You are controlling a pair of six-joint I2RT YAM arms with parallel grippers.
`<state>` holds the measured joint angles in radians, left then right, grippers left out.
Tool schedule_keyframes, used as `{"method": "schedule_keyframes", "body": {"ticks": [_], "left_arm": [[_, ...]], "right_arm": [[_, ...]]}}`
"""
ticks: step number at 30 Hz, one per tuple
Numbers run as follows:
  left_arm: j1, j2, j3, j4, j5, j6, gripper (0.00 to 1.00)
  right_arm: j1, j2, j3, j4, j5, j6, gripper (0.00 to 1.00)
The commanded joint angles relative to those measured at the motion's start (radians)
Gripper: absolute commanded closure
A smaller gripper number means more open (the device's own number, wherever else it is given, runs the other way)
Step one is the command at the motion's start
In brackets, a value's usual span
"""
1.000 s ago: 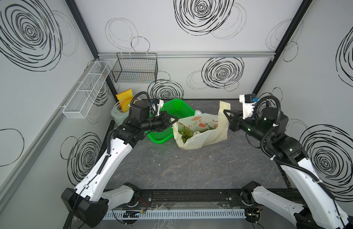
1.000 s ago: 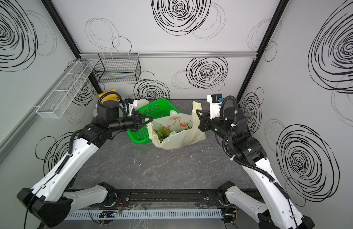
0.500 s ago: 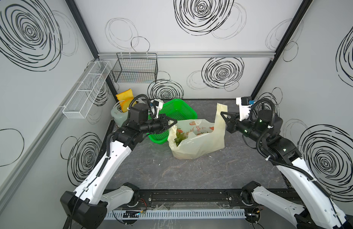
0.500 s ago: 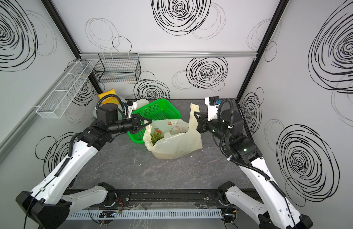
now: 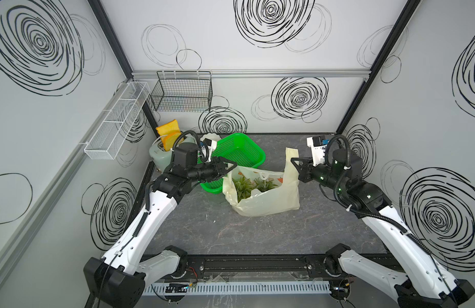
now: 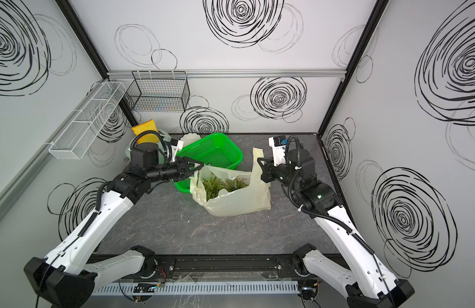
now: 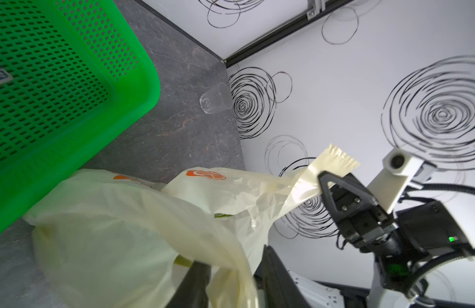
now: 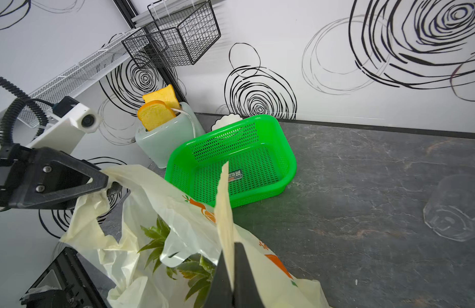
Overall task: Place the pineapple into a plastic bag & tie a knot
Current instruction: Adjust the plastic bag at the center of the board.
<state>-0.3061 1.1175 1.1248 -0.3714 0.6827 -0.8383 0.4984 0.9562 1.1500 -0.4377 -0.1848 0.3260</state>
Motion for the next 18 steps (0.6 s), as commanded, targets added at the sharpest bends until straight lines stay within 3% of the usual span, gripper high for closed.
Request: {"method": "schedule_keyframes", "body": {"ticks": [1,3,9,12,18], "left_arm": [[0.010,-0.055,-0.006,0.062,-0.005,0.078,0.42],[0.012,-0.091,-0.010,0.058,-0.021,0.159,0.31],[0.015,-0.317,-0.087,0.072,-0.190,0.570,0.02],[0.027,-0.389,-0.109,0.076,-0.190,0.750,0.02],[0.045,-0.423,-0.122,-0.134,-0.111,1.329,0.03]], "right_arm": [[-0.003,0.008,0.048,0.020,-0.028,-0.005,1.00],[-0.004,0.013,0.063,0.014,-0.032,-0.007,1.00],[-0.004,0.028,0.104,-0.011,-0.050,-0.011,1.00],[-0.004,0.032,0.119,-0.030,-0.056,-0.023,1.00],[-0.004,0.027,0.122,-0.061,-0.056,-0.045,1.00]]}}
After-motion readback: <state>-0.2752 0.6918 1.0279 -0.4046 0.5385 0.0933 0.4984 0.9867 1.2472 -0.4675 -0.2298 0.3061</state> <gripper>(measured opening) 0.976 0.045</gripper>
